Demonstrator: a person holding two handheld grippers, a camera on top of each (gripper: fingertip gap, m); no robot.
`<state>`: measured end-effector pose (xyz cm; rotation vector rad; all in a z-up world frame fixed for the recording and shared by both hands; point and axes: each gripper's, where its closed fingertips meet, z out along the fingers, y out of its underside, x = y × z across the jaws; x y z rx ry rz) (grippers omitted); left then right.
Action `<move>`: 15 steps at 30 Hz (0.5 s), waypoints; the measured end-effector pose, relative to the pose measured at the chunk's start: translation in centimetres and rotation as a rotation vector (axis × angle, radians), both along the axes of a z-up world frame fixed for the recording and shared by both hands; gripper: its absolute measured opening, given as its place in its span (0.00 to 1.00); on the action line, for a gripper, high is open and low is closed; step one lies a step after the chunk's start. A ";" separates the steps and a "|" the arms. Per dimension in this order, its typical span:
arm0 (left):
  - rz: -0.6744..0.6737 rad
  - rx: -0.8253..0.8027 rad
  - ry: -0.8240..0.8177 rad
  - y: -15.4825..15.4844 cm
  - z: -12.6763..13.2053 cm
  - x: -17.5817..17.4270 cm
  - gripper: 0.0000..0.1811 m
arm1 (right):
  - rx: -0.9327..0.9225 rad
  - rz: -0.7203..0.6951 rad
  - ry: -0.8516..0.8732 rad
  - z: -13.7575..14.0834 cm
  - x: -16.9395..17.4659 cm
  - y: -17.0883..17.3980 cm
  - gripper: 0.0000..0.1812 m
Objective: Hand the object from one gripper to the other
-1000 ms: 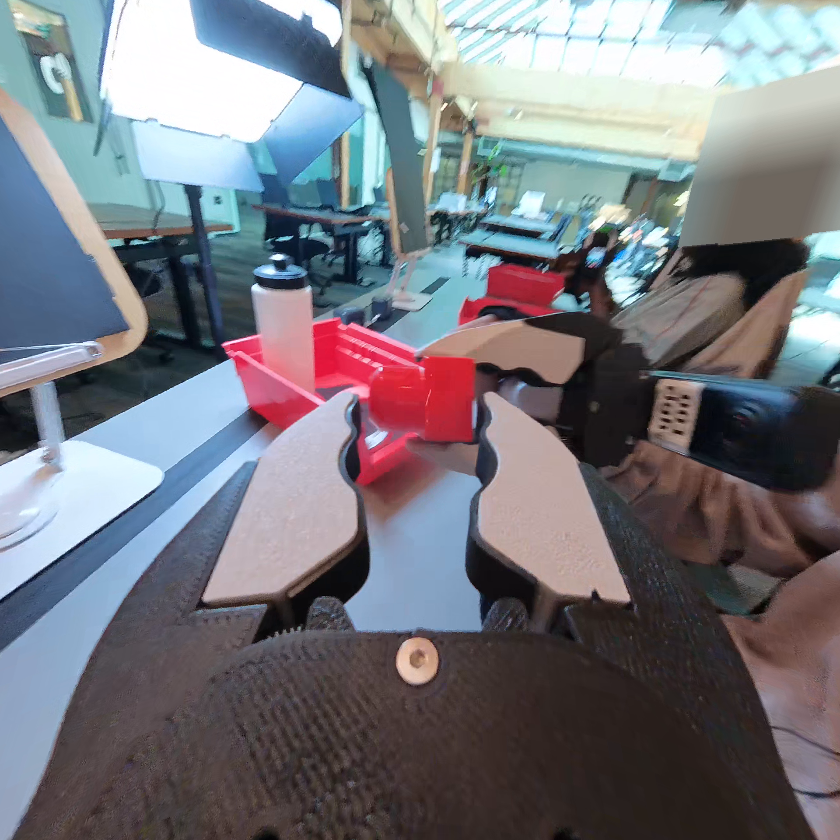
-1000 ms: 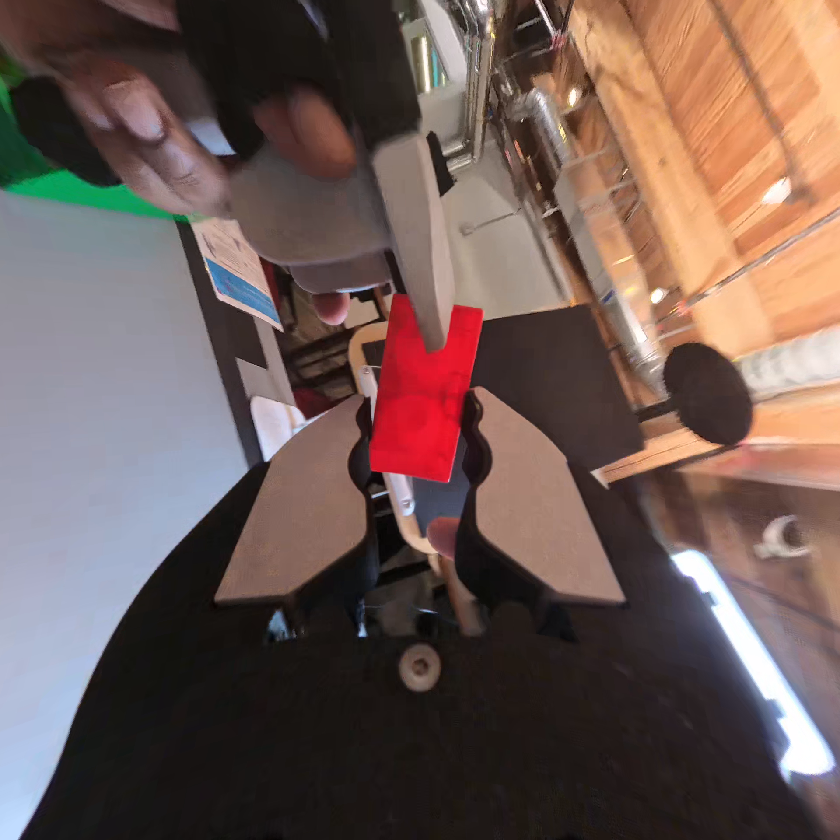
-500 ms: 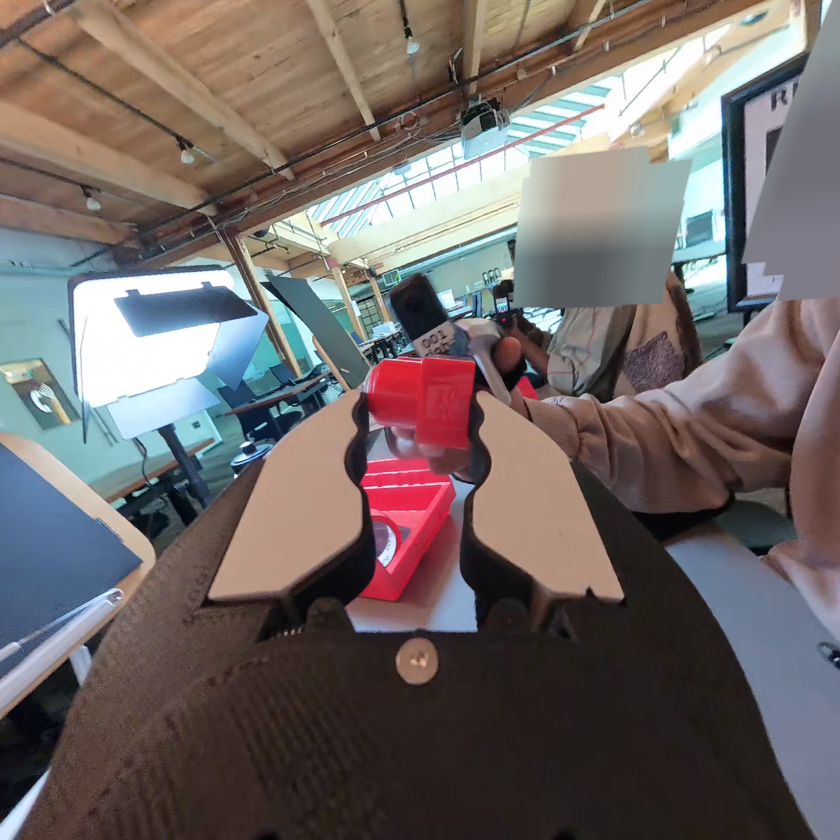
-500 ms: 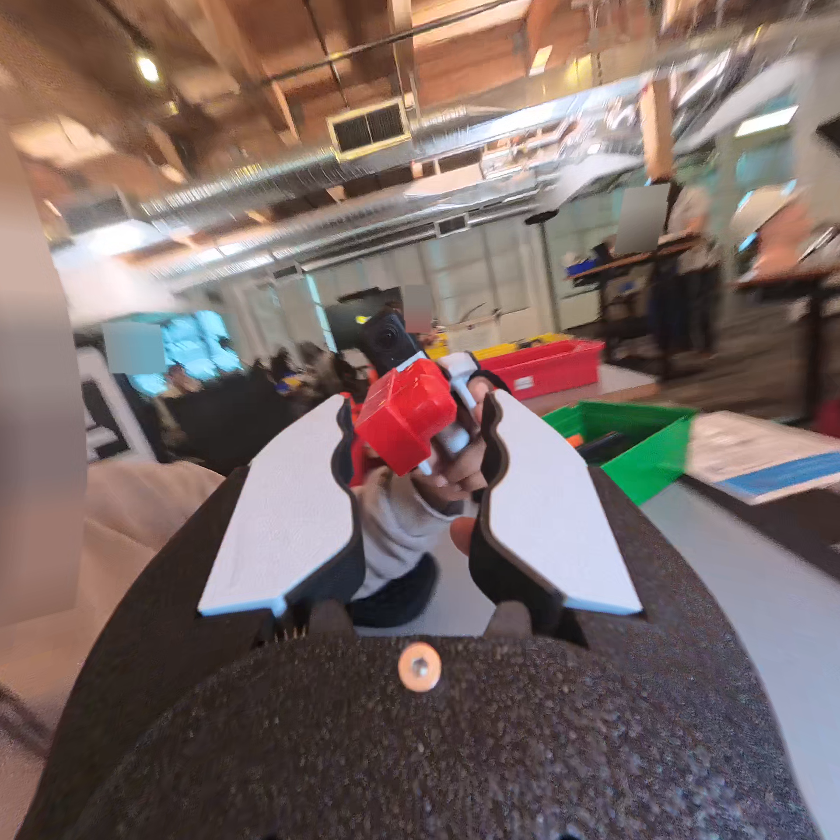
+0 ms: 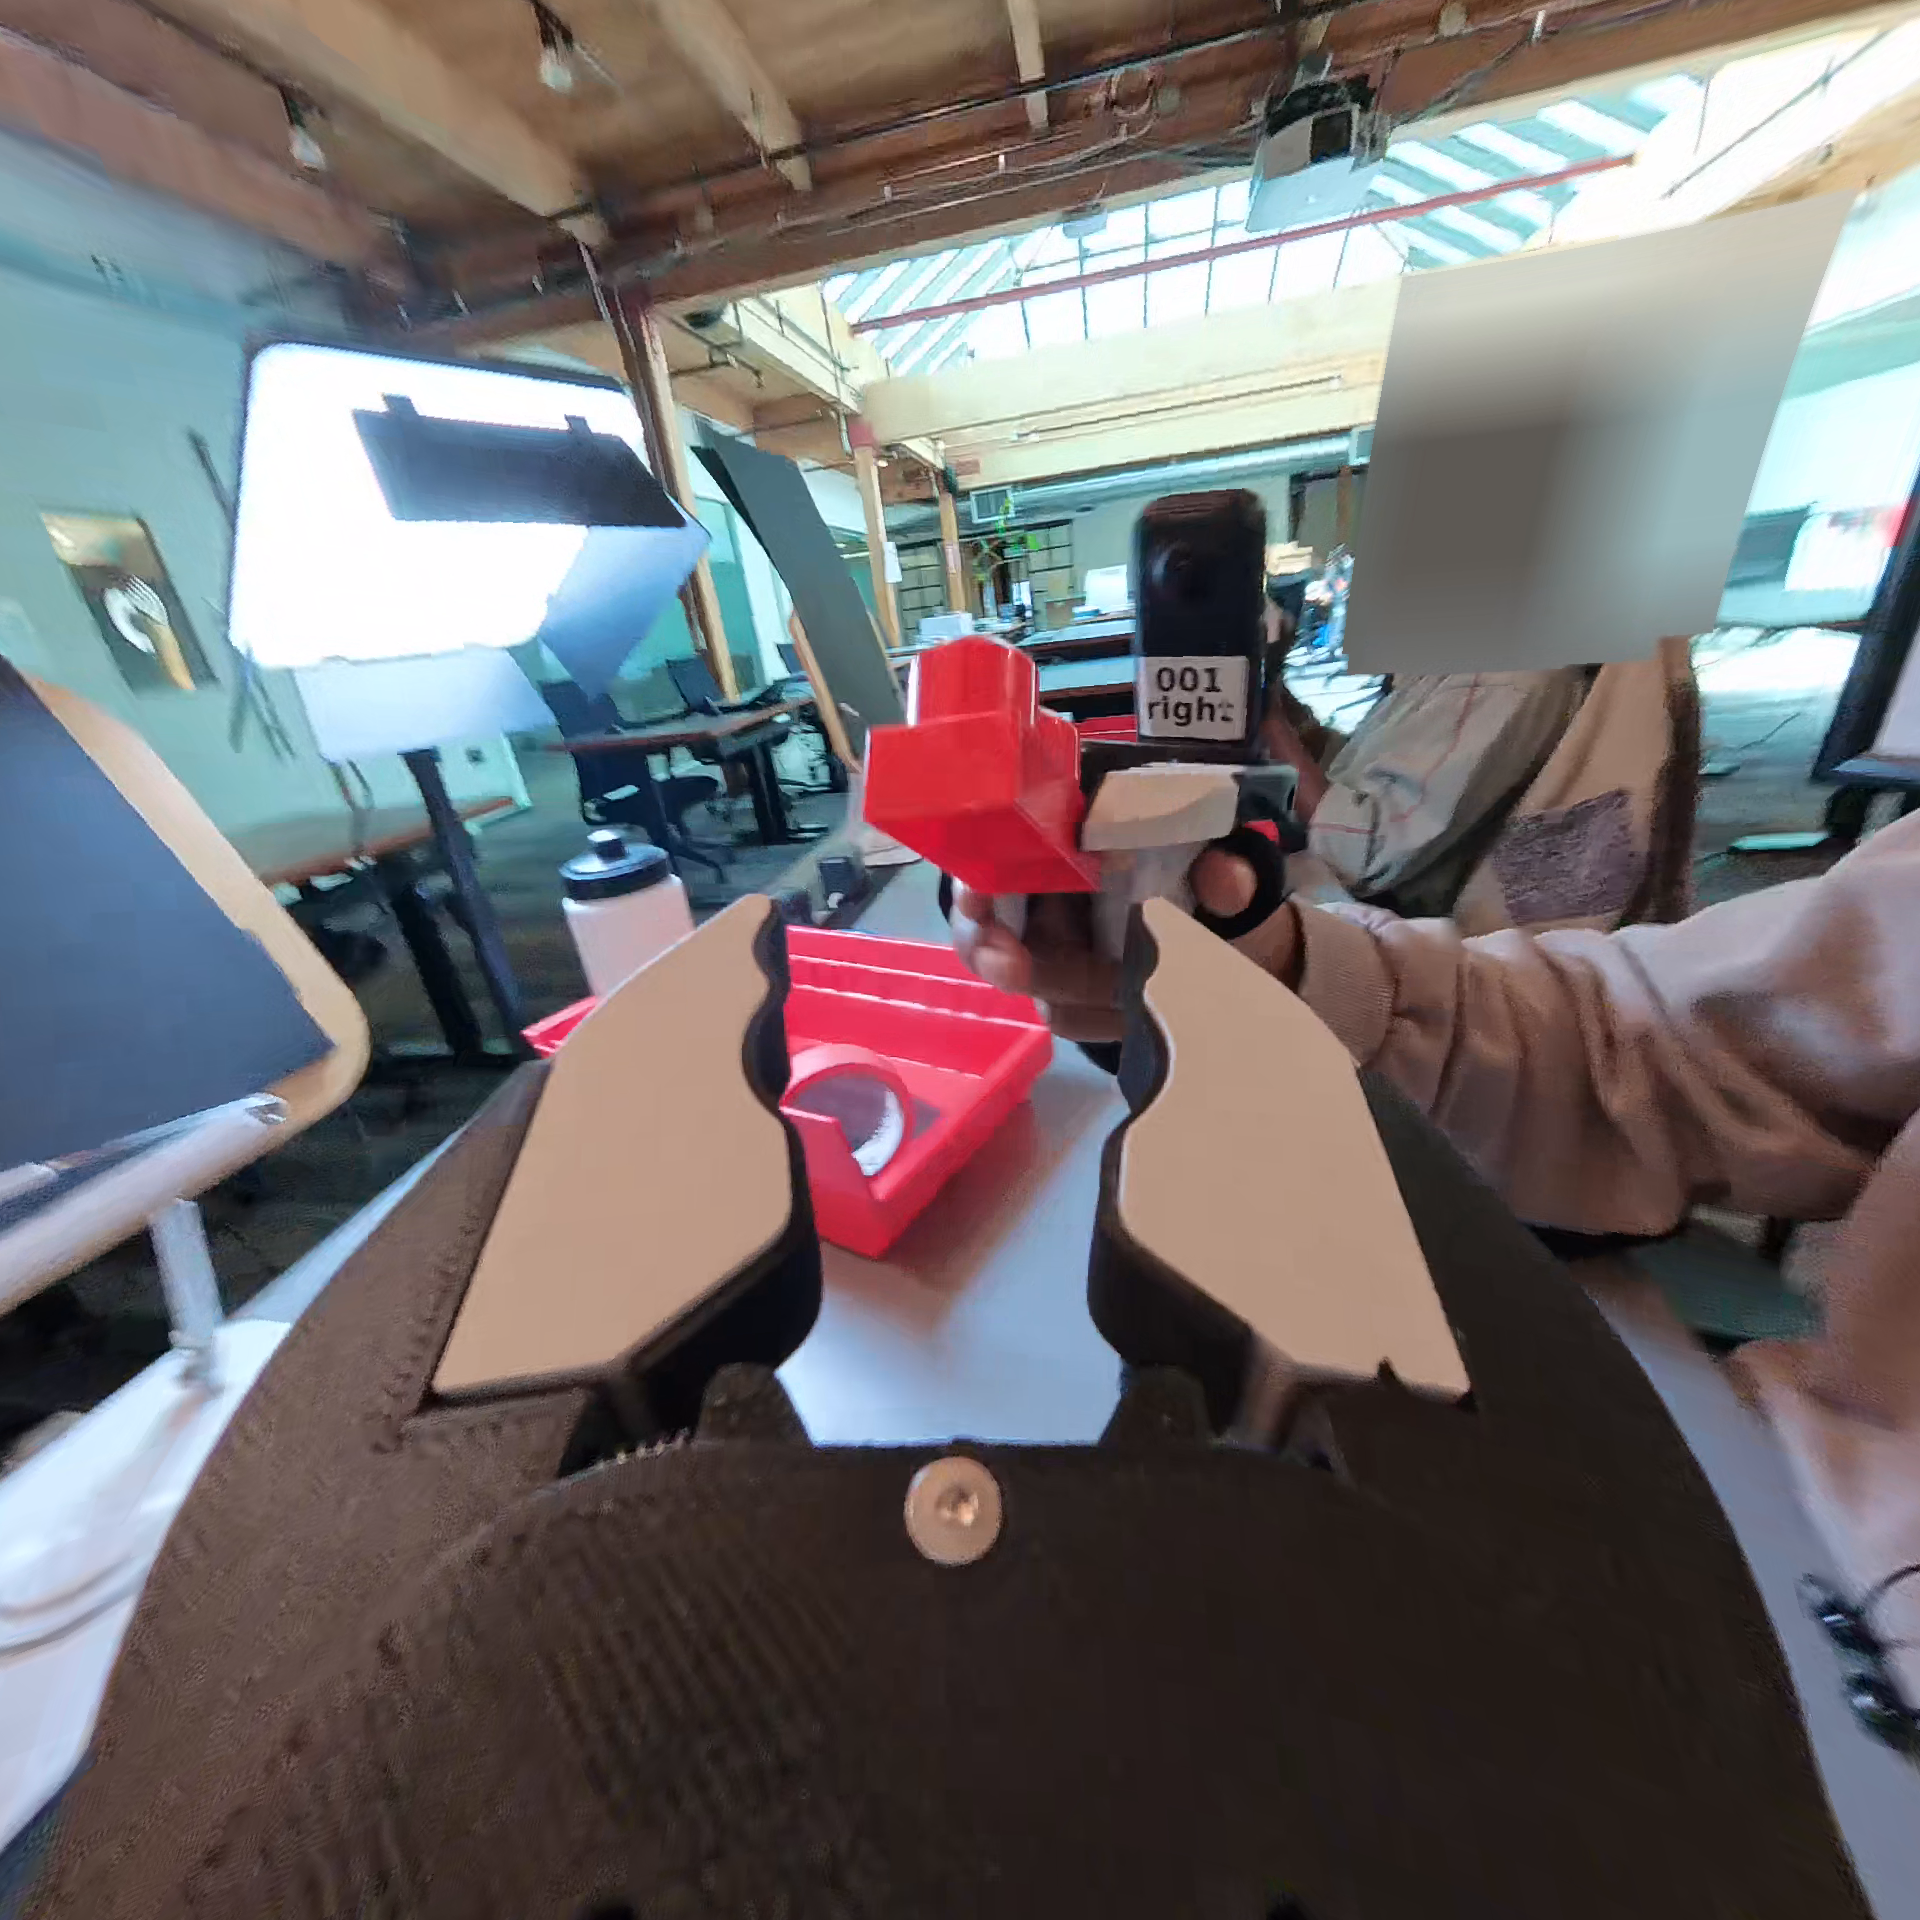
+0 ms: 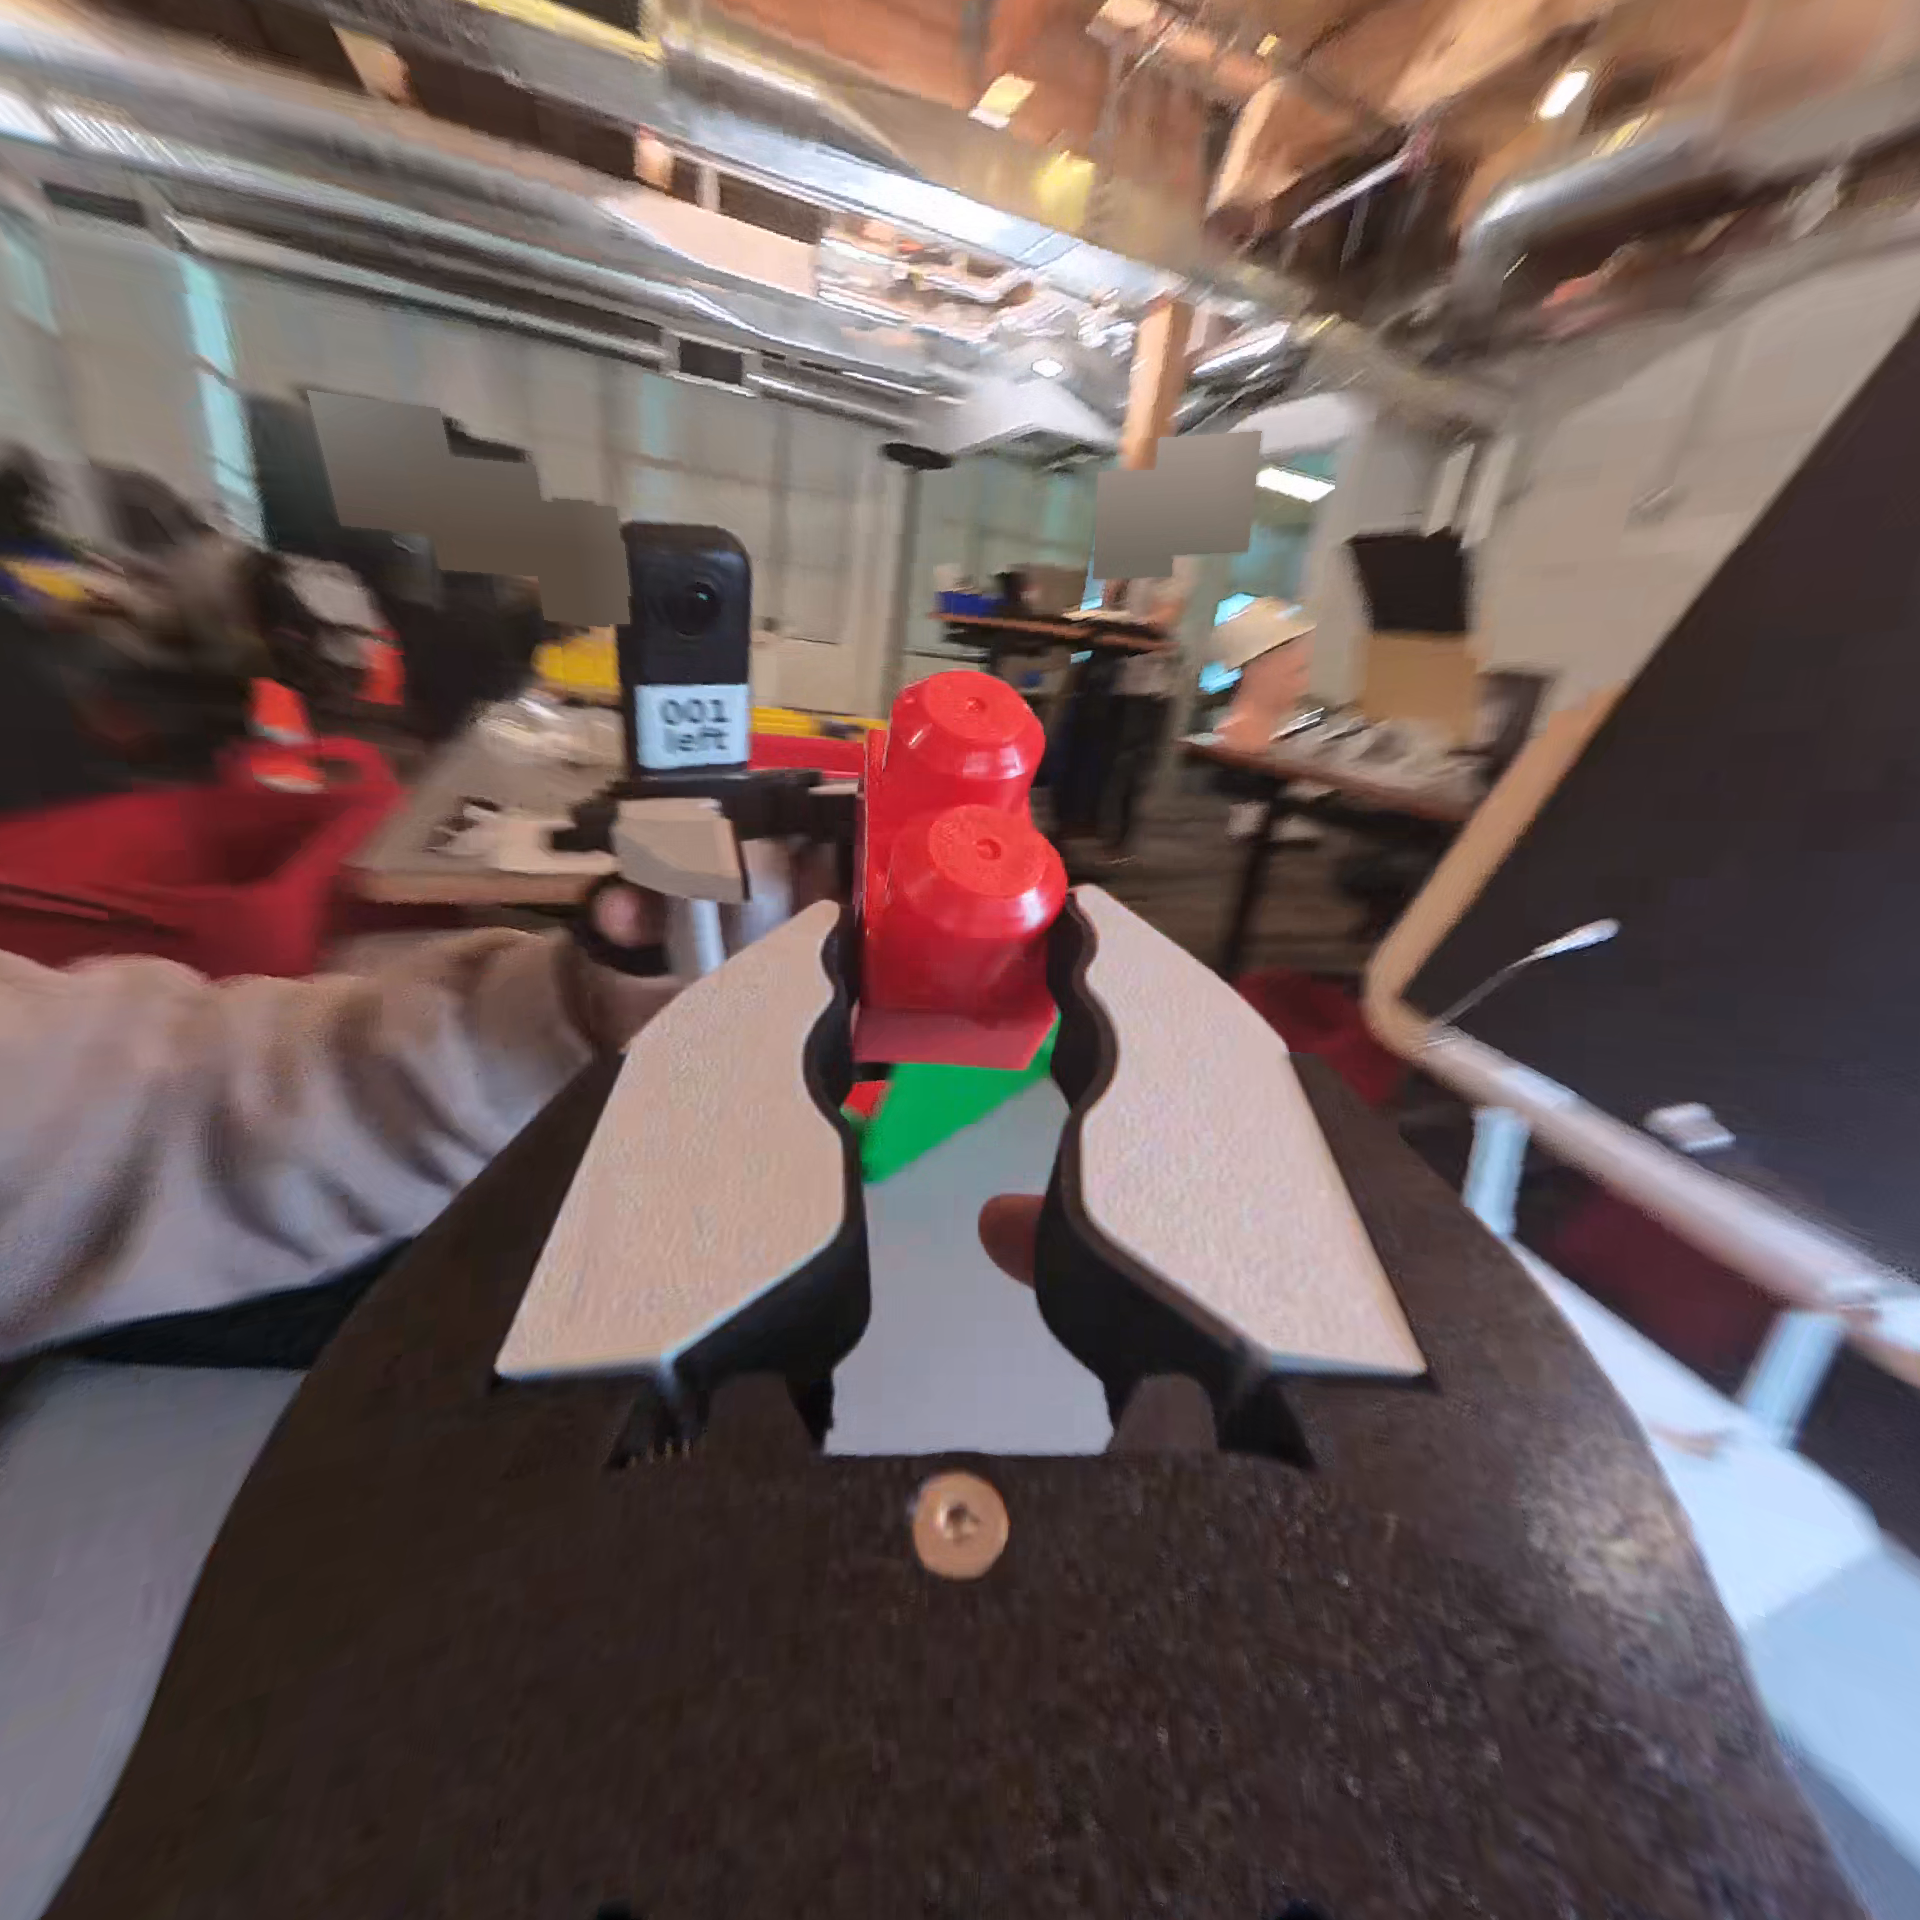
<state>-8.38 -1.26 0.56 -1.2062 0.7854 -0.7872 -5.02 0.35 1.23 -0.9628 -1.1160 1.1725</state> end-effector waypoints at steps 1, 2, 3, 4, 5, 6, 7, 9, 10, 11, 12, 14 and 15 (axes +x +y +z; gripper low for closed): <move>-0.015 -0.053 -0.032 0.2 -0.1 0.3 0.33 | 0.110 -0.090 0.013 0.2 0.2 0.3 0.19; -0.038 -0.112 -0.066 0.4 -0.3 0.6 0.32 | 0.228 -0.181 0.023 0.3 0.3 0.5 0.19; -0.080 -0.167 -0.111 0.3 -0.3 1.0 0.33 | 0.354 -0.275 0.027 0.4 0.3 0.6 0.19; -0.119 -0.215 -0.163 0.2 -0.1 1.4 0.33 | 0.480 -0.363 0.024 0.3 0.2 0.6 0.19; -0.144 -0.254 -0.208 0.2 0.1 1.6 0.32 | 0.609 -0.444 0.015 0.2 0.1 0.5 0.19; -0.150 -0.279 -0.243 0.3 0.2 1.8 0.31 | 0.734 -0.529 0.013 0.1 0.0 0.3 0.19; -0.143 -0.292 -0.271 0.4 0.2 1.8 0.30 | 0.852 -0.603 0.011 -0.1 -0.2 0.1 0.19; -0.134 -0.282 -0.305 0.4 0.3 2.0 0.28 | 1.027 -0.706 0.013 -0.6 -0.7 -0.5 0.20; -0.132 -0.277 -0.311 0.4 0.3 2.0 0.27 | 1.051 -0.736 0.030 -0.7 -0.9 -0.6 0.19; -0.128 -0.276 -0.320 0.4 0.3 2.0 0.26 | 1.034 -0.742 0.051 -0.8 -1.0 -0.7 0.19; -0.130 -0.281 -0.330 0.5 0.3 2.0 0.26 | 1.002 -0.737 0.067 -0.9 -1.1 -0.7 0.20; -0.123 -0.297 -0.338 0.8 0.1 1.7 0.26 | 0.957 -0.724 0.063 -1.2 -1.4 -0.5 0.19; -0.100 -0.287 -0.325 1.0 -0.1 1.5 0.26 | 0.942 -0.718 0.041 -1.6 -1.6 -0.2 0.20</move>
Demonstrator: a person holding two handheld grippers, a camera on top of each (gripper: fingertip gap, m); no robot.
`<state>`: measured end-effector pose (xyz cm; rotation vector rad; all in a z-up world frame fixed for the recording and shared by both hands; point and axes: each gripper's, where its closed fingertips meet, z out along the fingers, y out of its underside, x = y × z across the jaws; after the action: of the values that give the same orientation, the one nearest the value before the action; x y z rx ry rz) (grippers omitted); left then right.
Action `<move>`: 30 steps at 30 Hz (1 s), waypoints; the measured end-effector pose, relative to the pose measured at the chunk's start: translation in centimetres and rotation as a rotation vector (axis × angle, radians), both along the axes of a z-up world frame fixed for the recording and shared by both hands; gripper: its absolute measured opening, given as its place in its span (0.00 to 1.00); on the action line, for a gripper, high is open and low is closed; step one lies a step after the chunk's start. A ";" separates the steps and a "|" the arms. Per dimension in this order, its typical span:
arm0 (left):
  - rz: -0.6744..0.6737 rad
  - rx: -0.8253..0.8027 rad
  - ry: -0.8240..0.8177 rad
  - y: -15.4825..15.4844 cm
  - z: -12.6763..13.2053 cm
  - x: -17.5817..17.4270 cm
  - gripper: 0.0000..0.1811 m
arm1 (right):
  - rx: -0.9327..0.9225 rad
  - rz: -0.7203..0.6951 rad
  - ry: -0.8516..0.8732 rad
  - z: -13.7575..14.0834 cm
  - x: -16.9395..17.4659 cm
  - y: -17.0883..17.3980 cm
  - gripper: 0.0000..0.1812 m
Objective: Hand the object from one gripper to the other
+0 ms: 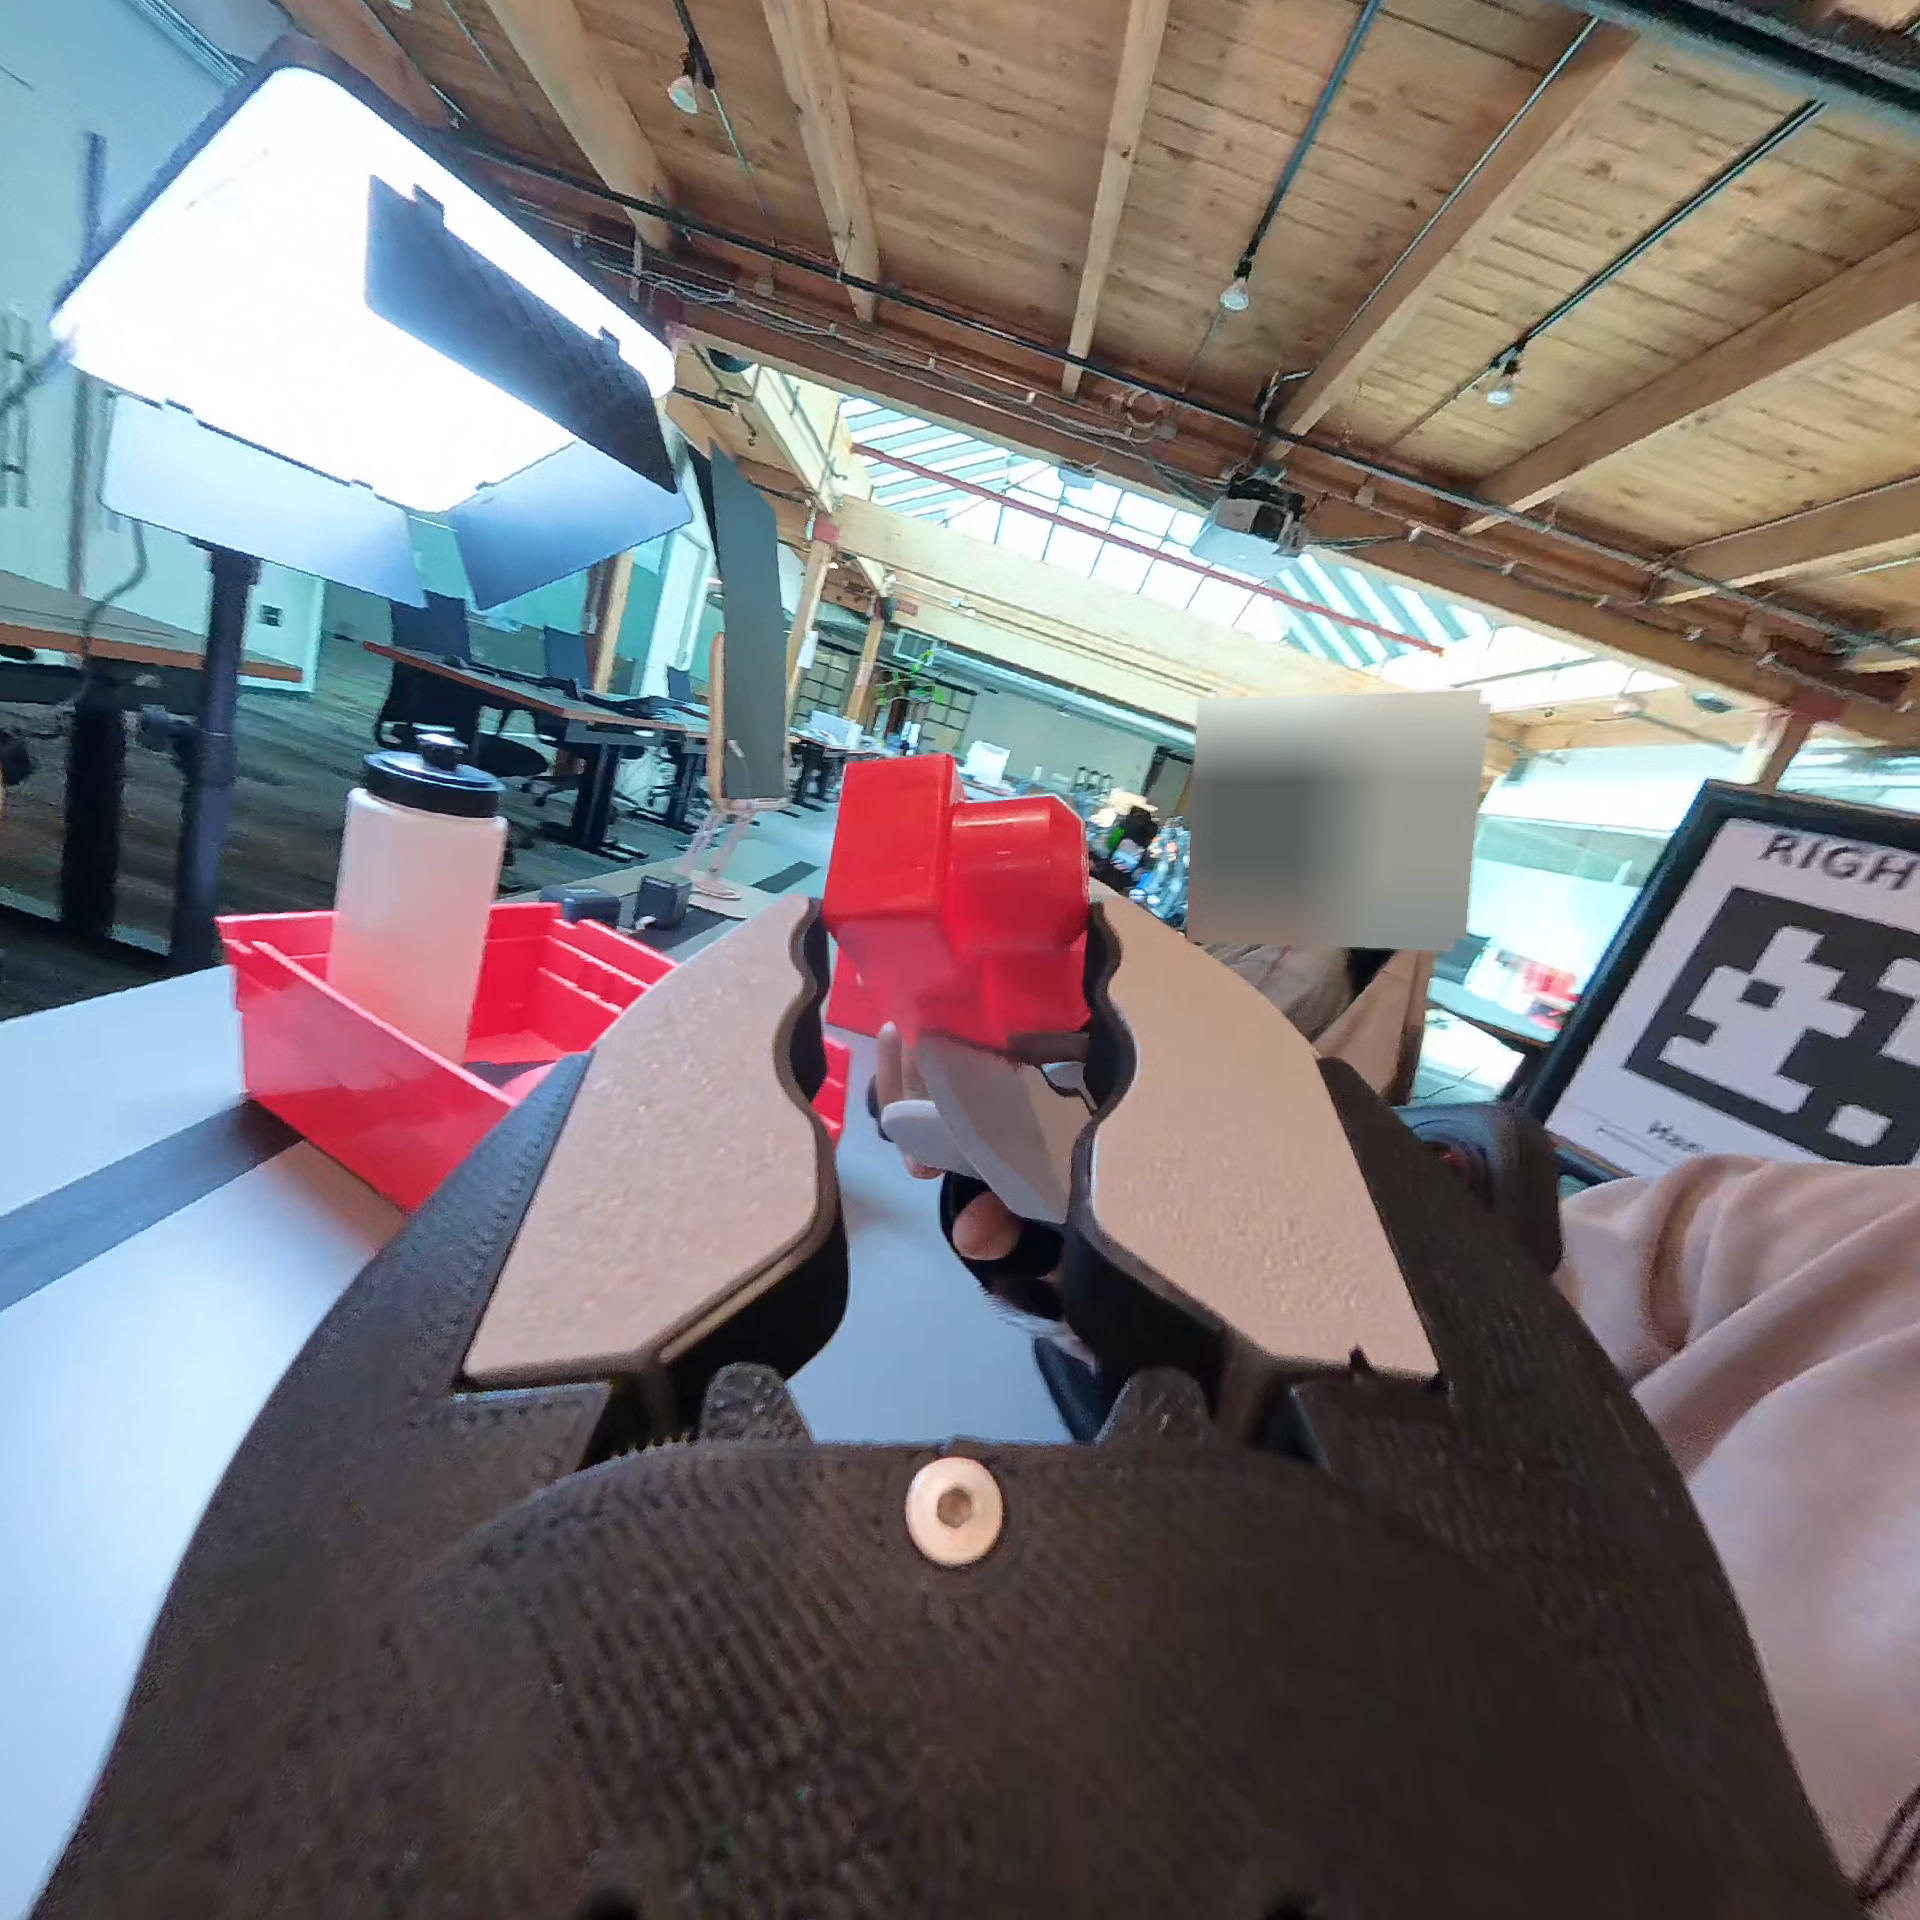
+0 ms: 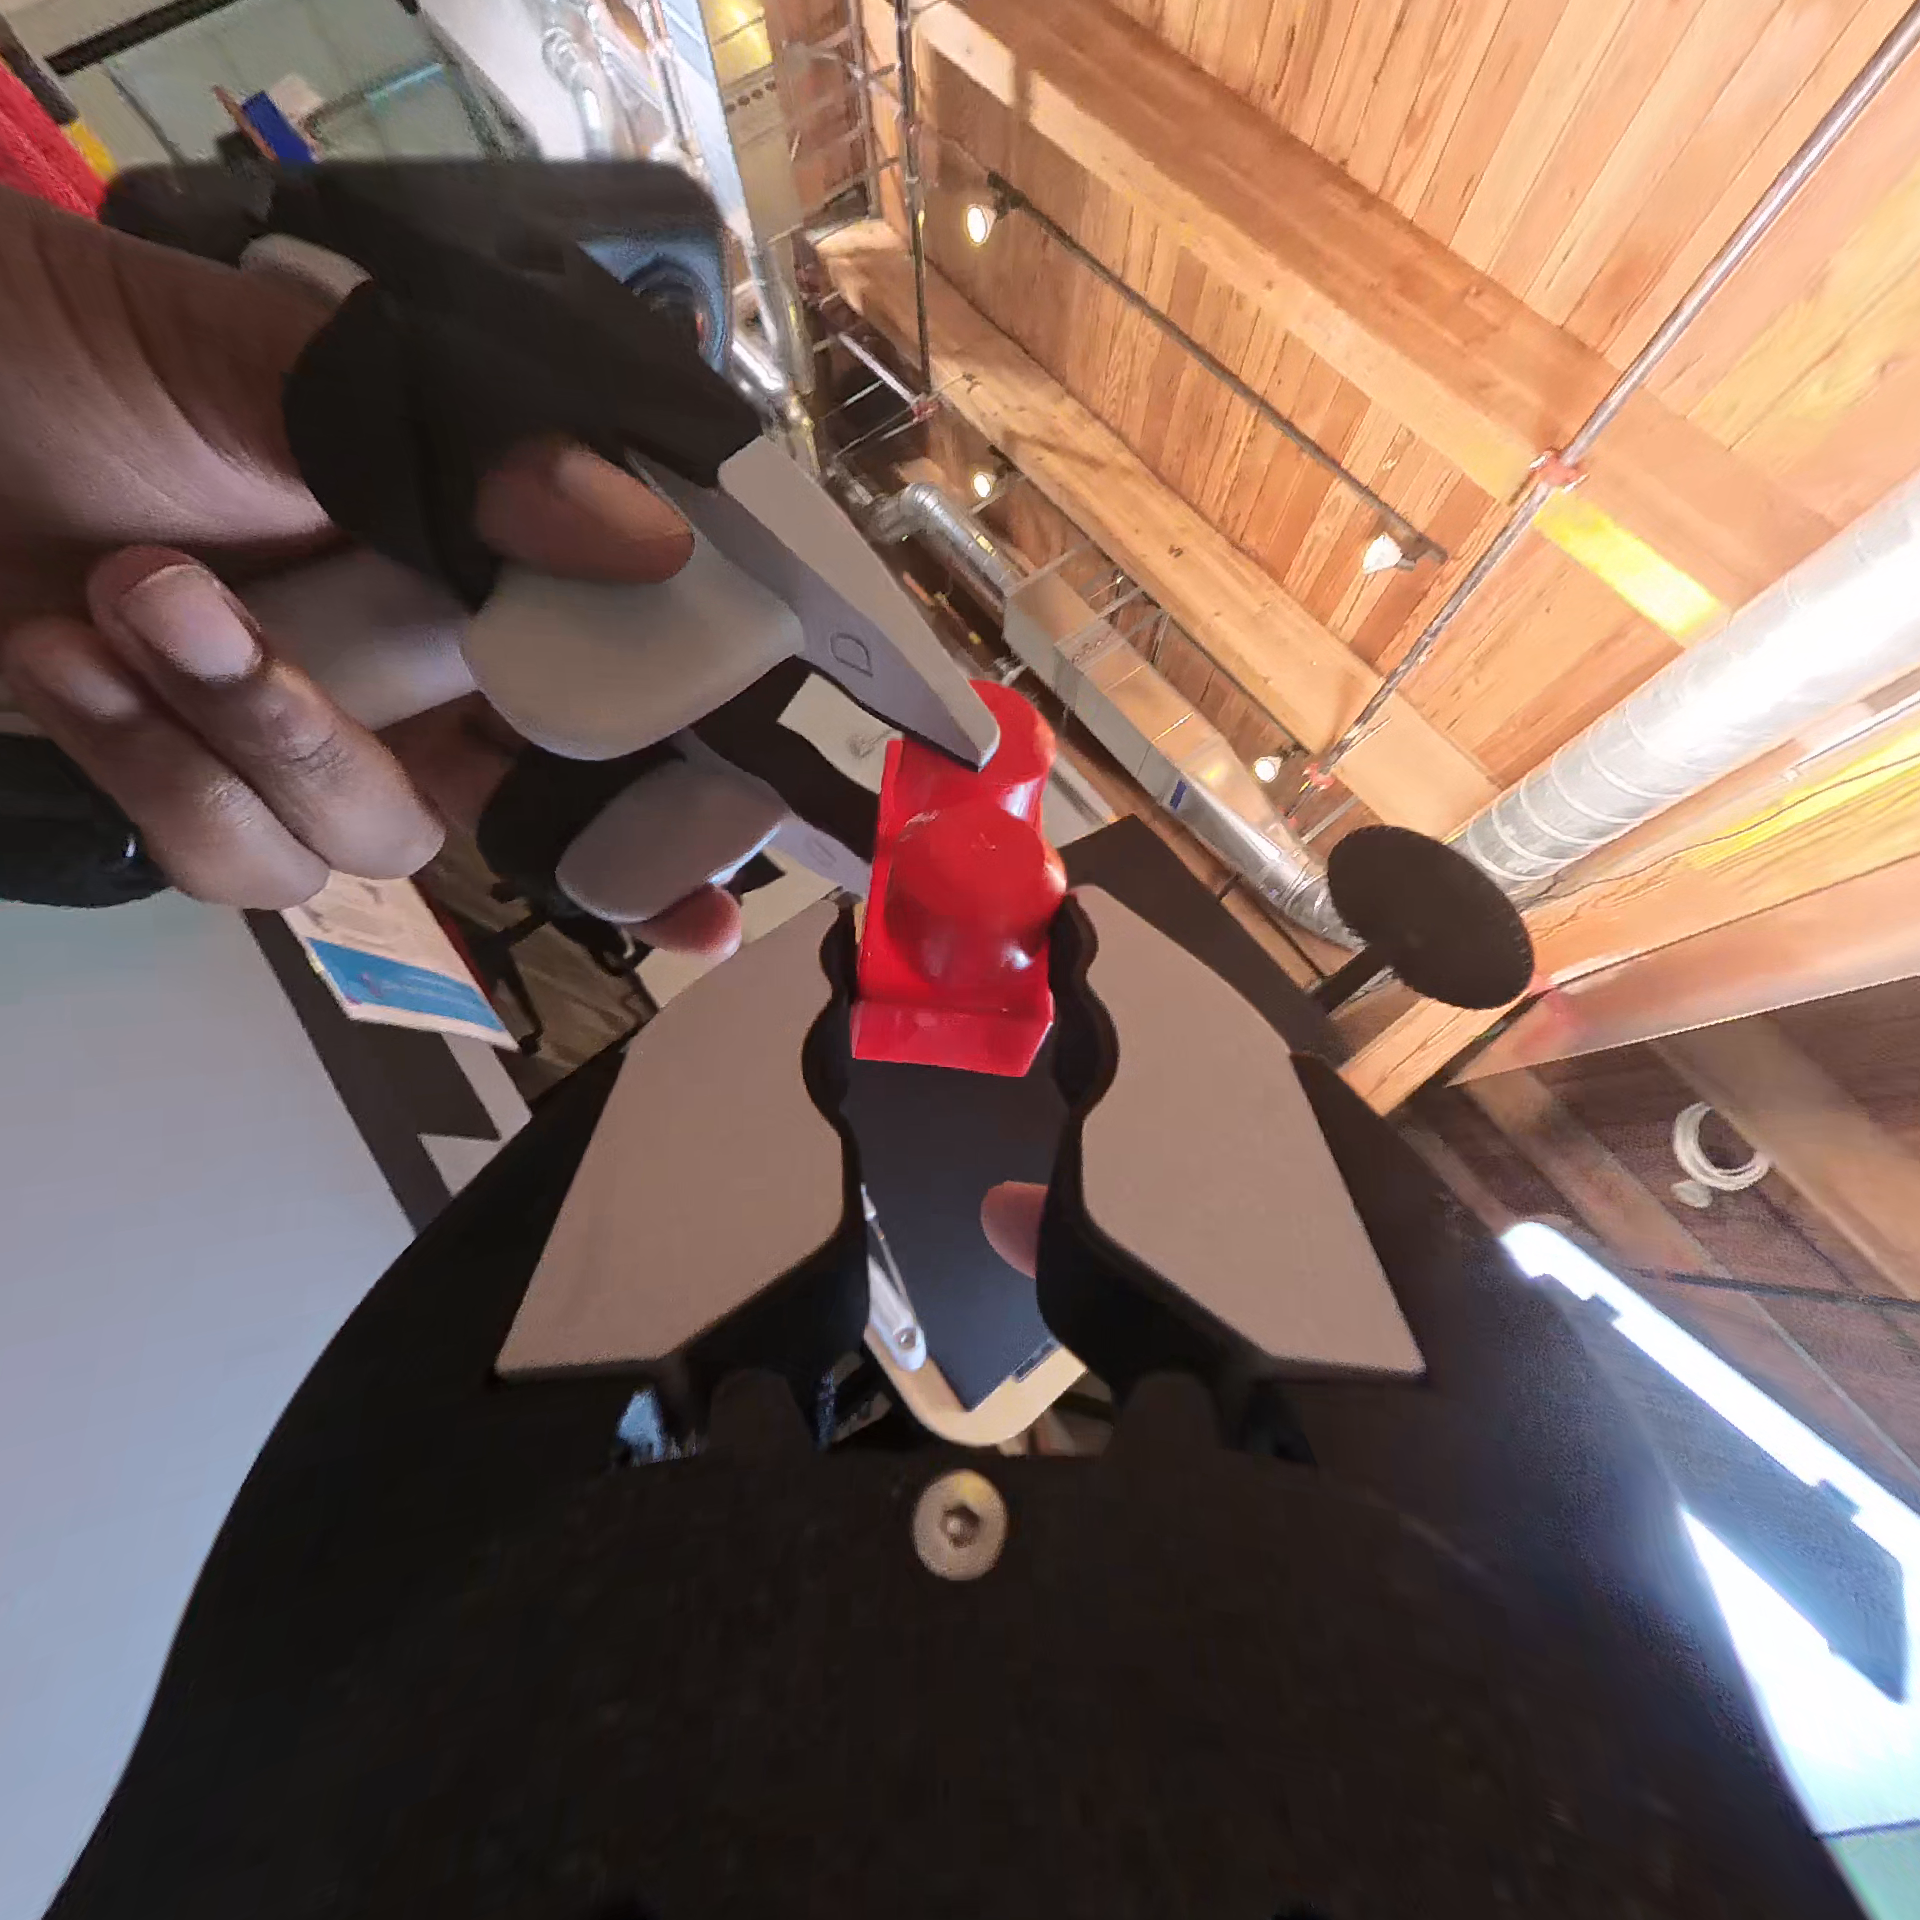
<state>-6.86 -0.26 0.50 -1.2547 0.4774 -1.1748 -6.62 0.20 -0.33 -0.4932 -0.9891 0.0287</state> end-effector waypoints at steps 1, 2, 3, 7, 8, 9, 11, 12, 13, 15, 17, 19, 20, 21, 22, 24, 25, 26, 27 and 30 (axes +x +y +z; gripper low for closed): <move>0.032 0.017 0.027 0.2 -0.2 -0.2 0.26 | -0.022 -0.001 -0.019 -0.4 -0.2 0.3 0.20; 0.061 0.036 0.059 0.4 -0.4 -0.4 0.26 | -0.036 0.004 -0.032 -0.7 -0.4 0.5 0.20; 0.086 0.053 0.088 0.5 -0.5 -0.5 0.26 | -0.042 0.009 -0.046 -1.0 -0.6 0.6 0.21; 0.271 0.204 0.291 1.1 -0.5 -1.7 0.26 | -0.191 0.092 -0.157 -2.6 -1.5 1.2 0.22; 0.354 0.278 0.394 1.2 -0.5 -2.3 0.26 | -0.327 0.166 -0.186 -3.1 -1.7 1.3 0.23; 0.449 0.365 0.510 1.3 -0.4 -2.8 0.26 | -0.514 0.250 -0.202 -3.5 -1.8 1.4 0.26; 0.608 0.565 0.741 1.0 -0.2 -3.4 0.26 | -0.963 0.527 -0.232 -3.9 -2.1 0.3 0.31; 0.665 0.670 0.852 0.7 -0.2 -3.4 0.26 | -1.169 0.692 -0.234 -3.5 -1.9 -0.7 0.33; 0.718 0.765 0.954 0.5 -0.4 -3.3 0.26 | -1.323 0.826 -0.219 -2.9 -1.6 -1.3 0.36; 0.760 0.914 1.111 0.3 -1.2 -2.7 0.26 | -1.504 0.972 -0.170 -2.0 -1.0 -1.5 0.35; 0.799 1.034 1.237 0.5 -2.3 -2.3 0.26 | -1.627 0.976 -0.168 -2.4 -1.1 -1.2 0.36; 0.847 1.146 1.356 0.8 -3.2 -1.9 0.26 | -1.701 0.940 -0.196 -3.5 -1.5 -1.3 0.38; 0.846 1.189 1.397 0.9 -3.8 -1.5 0.26 | -1.728 0.936 -0.203 -3.8 -1.7 -1.4 0.39; 0.841 1.218 1.432 1.1 -4.4 -1.1 0.26 | -1.756 0.931 -0.206 -4.0 -1.9 -1.5 0.40; 0.844 1.245 1.461 1.2 -4.9 -0.8 0.26 | -1.778 0.918 -0.207 -4.4 -2.1 -1.4 0.40; 0.840 1.286 1.487 1.1 -5.5 -0.2 0.26 | -1.805 0.920 -0.194 -4.7 -2.3 -1.3 0.34; 0.844 1.283 1.485 1.1 -5.5 -0.1 0.23 | -1.819 0.945 -0.192 -4.6 -2.2 -1.4 0.33; 0.849 1.288 1.473 1.0 -5.3 -0.1 0.23 | -1.813 0.974 -0.183 -4.3 -2.1 -1.4 0.32; 0.853 1.302 1.443 0.8 -4.9 -0.1 0.23 | -1.804 1.029 -0.166 -3.8 -1.9 -1.4 0.28; 0.807 1.245 1.311 -0.1 -3.9 0.0 0.19 | -1.775 1.216 -0.128 -2.3 -1.2 -1.6 0.25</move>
<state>-6.87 -0.33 -3.35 -0.7267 1.2176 0.7712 -7.79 -1.39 -2.61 -1.3838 -1.0427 2.1169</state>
